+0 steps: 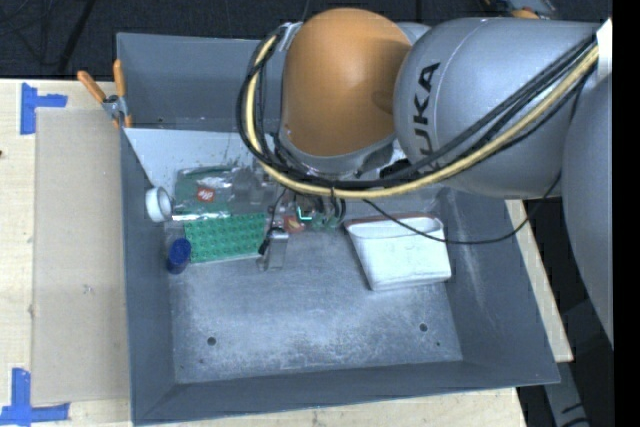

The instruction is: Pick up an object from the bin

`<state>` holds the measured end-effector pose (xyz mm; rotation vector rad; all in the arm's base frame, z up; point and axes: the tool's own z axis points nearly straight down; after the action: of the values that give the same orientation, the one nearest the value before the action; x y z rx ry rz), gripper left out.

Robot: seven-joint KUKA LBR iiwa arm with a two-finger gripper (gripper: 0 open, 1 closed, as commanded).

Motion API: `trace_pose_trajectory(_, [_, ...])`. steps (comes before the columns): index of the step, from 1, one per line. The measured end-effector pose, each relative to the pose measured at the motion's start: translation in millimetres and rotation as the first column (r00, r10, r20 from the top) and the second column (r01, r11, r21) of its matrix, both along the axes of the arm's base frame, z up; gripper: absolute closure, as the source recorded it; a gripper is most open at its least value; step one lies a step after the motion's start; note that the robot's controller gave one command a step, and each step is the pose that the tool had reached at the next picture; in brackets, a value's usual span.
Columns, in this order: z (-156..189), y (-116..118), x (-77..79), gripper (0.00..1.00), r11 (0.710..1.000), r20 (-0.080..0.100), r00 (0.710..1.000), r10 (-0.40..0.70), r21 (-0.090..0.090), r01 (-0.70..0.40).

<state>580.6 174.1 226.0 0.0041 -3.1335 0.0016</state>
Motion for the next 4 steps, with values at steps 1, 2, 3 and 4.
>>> trace_pose_trajectory(1, [-74.1,-0.1,35.4,0.00,0.999,0.003,0.999,-0.035,-0.001,0.035])
trace_pose_trajectory(2, [-160.6,-6.5,34.0,0.00,0.994,0.005,0.994,-0.110,0.000,0.110])
trace_pose_trajectory(3, [-156.2,-5.8,34.8,1.00,0.994,0.005,0.994,-0.112,0.001,0.112])
trace_pose_trajectory(4, [-81.5,-45.4,9.1,1.00,0.992,0.011,0.992,0.125,0.000,-0.125])
